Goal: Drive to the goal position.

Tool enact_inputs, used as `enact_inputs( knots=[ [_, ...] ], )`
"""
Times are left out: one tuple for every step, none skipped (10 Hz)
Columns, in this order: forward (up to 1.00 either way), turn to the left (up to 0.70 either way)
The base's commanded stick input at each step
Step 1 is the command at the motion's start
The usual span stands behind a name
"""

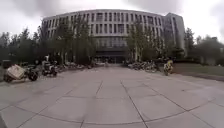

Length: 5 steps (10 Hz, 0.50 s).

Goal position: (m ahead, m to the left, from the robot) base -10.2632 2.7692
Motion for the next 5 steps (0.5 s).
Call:
enact_inputs(
  knots=[
    [0.0, 0.63],
    [0.0, 0.68],
    [0.0, 0.72],
    [0.0, 0.76],
    [0.0, 0.77]
  ],
)
